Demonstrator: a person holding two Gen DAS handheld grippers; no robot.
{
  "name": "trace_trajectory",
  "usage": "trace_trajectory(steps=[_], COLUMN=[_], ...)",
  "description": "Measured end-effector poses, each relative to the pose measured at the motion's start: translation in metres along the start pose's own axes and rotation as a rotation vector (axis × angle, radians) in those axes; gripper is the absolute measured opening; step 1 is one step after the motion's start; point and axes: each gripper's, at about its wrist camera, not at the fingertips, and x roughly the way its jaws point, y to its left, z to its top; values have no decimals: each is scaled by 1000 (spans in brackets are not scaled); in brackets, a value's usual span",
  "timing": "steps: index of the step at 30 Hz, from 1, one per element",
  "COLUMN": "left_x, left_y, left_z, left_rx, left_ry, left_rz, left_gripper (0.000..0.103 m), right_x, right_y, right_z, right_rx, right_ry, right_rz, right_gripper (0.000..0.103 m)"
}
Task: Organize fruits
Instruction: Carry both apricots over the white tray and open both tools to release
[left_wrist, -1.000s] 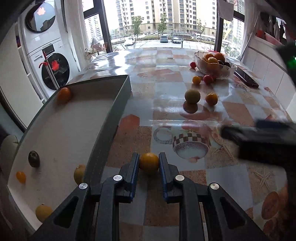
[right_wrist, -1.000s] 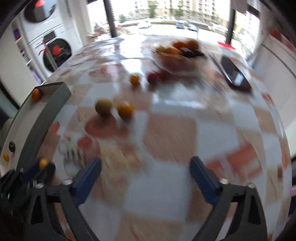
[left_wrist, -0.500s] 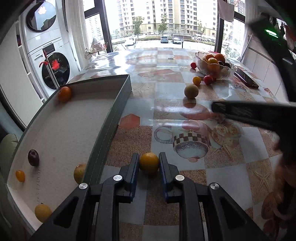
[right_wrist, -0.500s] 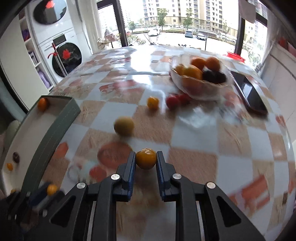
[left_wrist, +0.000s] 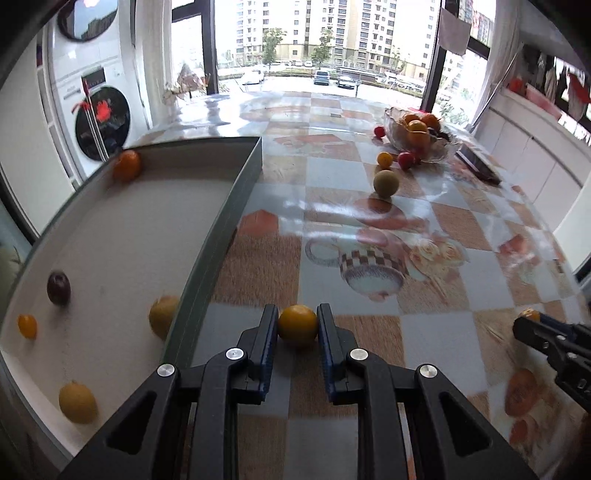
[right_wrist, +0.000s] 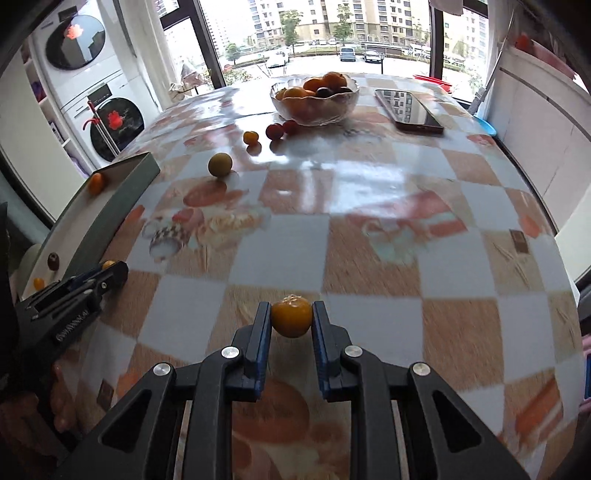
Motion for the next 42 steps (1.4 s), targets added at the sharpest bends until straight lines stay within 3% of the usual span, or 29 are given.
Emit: trace_trajectory(steps=[6, 14, 19, 24, 36, 37, 38, 39, 40, 41, 42], left_x=[-15, -48, -61, -61, -45, -43, -41, -37, -35, -34, -39], left_y=[11, 28, 63, 100, 147, 149, 149, 149, 149, 149, 150], left_z=[-9, -1, 6, 6, 2, 2, 2, 2, 2, 1, -1], left_rx=[-20, -43, -104, -152, -244, -241, -236, -223, -217, -215, -230], left_ry=[10, -73, -110, -119, -71, -65, -57, -40, -26, -17, -54], left_rz=[-65, -78, -36, 76, 151, 153, 157, 162, 169, 177, 195], left_gripper=[23, 23, 23, 23, 23, 23, 23, 26, 60, 102, 103], right_x=[-3, -5, -3, 0, 26, 29, 31, 33, 34, 32, 32], right_y=[4, 34, 62, 110, 229, 235, 238, 240, 241, 240, 237], right_z=[-9, -3, 6, 22, 67, 70, 72, 73, 75, 76, 78], right_rx=[-4, -65, -107, -172, -301, -307, -311, -311, -303, -290, -283], right_ry=[18, 18, 22, 28, 58, 61, 69, 75, 76, 64, 55], right_rz=[11, 27, 60, 139, 305, 309, 317, 322, 320, 318, 318], right_gripper=[23, 23, 23, 23, 25, 28, 43, 57, 85, 93, 93])
